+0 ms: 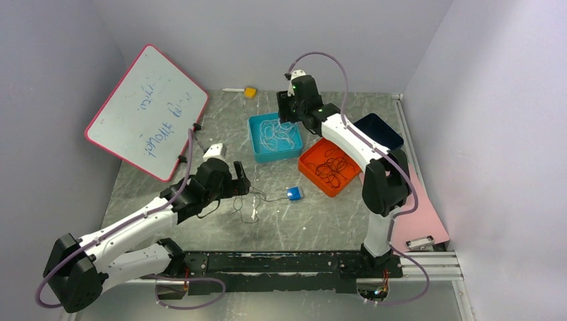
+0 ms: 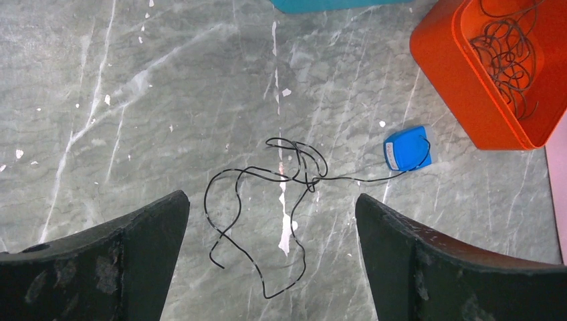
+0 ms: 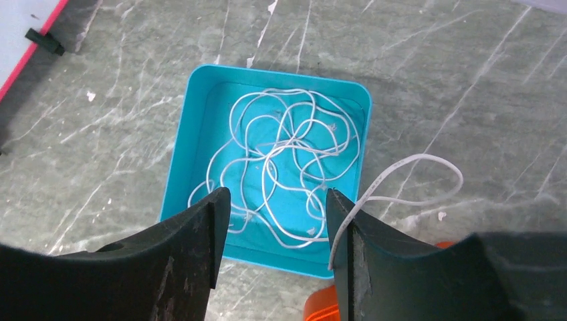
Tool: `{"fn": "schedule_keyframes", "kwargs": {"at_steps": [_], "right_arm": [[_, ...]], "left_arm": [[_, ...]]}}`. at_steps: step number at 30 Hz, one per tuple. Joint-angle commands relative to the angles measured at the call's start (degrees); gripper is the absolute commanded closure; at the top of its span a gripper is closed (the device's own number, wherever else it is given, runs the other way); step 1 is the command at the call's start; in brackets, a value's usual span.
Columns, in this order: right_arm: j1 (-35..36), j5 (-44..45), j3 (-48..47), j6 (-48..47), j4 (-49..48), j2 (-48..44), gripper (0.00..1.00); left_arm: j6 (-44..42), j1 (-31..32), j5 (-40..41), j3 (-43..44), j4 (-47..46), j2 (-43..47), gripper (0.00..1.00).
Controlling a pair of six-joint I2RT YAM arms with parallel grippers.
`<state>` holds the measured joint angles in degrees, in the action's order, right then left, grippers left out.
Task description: Untangle the cables
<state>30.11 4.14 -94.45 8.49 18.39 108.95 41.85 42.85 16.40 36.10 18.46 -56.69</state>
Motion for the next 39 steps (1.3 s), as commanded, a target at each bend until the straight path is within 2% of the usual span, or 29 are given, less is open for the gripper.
{"fn": "schedule_keyframes", "kwargs": {"at_steps": [1, 5, 8, 10, 14, 18, 21, 25, 31, 39], "right_arm": [[0.0, -2.1, 2.7, -1.1, -0.7, -2.7, 0.42], [-0.2, -7.9, 4.0, -2.7, -1.4, -3.3, 0.42], [0.0, -5.0, -1.6, -3.6, 4.5, 1.3, 0.41], [-0.2, -7.6, -5.8, -3.9, 7.8, 5.2, 0.40], [-0.4, -11.8, -4.6, -1.3, 4.4, 5.8, 0.37], [-0.5, -8.1, 0.4, 2.5, -1.7, 1.5, 0.37], [-0.5, -4.1, 3.1, 4.1, -2.7, -1.4, 0.39], [-0.4, -3.4, 8.8, 5.0, -3.6, -6.2, 0.41], [-0.4, -7.0, 22.1, 7.4, -6.7, -17.8, 0.42], [-0.1, -12.8, 36.4, 11.8, -7.6, -29.9, 0.45]], "left_arm": [[-0.9, -0.3, -0.2, 1.9, 1.6, -0.5, 0.01], [-0.8, -0.2, -1.2, 1.2, 0.8, -0.8, 0.02], [-0.7, -0.3, -2.1, 0.9, 0.2, -1.2, 0.02], [-0.7, -0.3, -2.7, 1.1, 0.2, -1.6, 0.03], [-0.7, -0.3, -3.3, 1.1, 0.4, -1.6, 0.03], [-0.2, -0.3, -3.5, 0.6, 0.4, -0.9, 0.03], [-0.3, -0.3, -3.9, 0.6, 0.6, -0.9, 0.03], [-1.1, -0.4, -4.8, 1.1, 0.4, -1.7, 0.07], [-2.4, -0.3, -6.8, 2.8, 2.4, -4.7, 0.21], [-1.5, -0.3, -10.6, 2.7, 1.8, -6.7, 0.23]]}}
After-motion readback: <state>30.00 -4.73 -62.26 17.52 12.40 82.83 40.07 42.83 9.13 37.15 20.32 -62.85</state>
